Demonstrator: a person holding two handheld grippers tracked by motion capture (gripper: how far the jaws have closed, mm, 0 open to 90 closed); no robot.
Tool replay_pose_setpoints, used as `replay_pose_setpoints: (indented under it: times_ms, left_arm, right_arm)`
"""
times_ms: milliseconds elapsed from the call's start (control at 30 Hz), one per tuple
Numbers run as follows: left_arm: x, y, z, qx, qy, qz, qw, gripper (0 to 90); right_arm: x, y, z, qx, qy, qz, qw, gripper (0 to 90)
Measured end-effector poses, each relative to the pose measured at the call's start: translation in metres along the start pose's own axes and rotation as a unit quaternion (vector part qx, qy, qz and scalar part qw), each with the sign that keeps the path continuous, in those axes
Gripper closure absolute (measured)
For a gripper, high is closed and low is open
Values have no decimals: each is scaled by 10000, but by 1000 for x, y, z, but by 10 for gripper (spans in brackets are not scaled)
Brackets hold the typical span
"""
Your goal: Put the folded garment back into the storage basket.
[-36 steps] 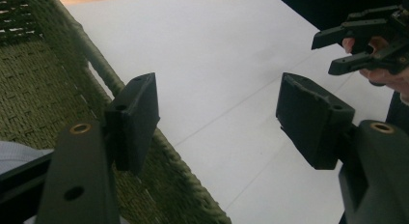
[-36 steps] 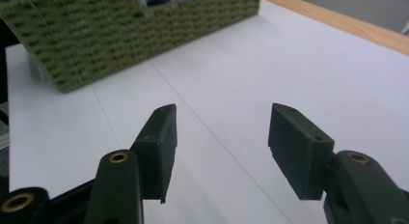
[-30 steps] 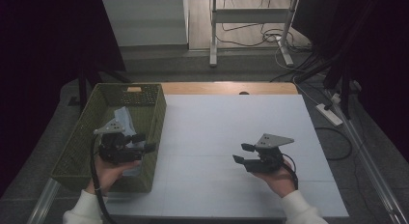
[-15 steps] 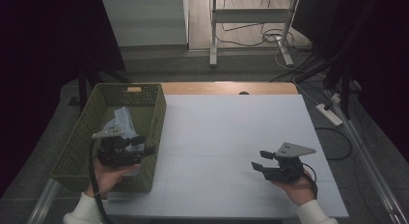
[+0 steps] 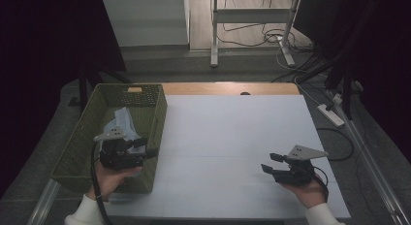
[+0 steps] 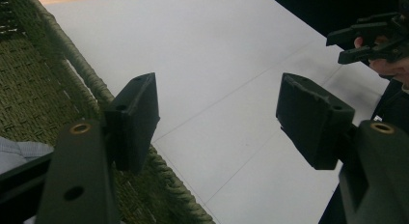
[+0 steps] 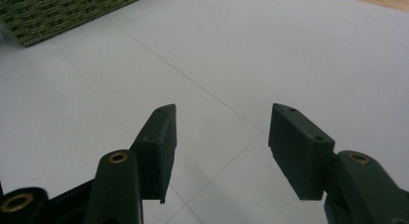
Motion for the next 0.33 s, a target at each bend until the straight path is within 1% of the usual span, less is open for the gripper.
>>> replay_pose_setpoints:
  times_ms: [133,333]
  left_arm:
    - [0,0,0,-1,4,-6,10000,319]
    - [0,2,0,-25,13,-9,10000,319]
  right_arm:
    - [0,0,0,51,-39,5,10000,435]
    - [2,1,1,48,17,0,10000,433]
Point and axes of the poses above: each handheld gripper's, and its own axes: x roughly backward along the jaws, z roughly out of its top, y roughly to its right, the point moved 7 cm from there along -x, roughly forward along the jaws, and after that the axes turned 2 degrees about -y, right-handed, at the moved point
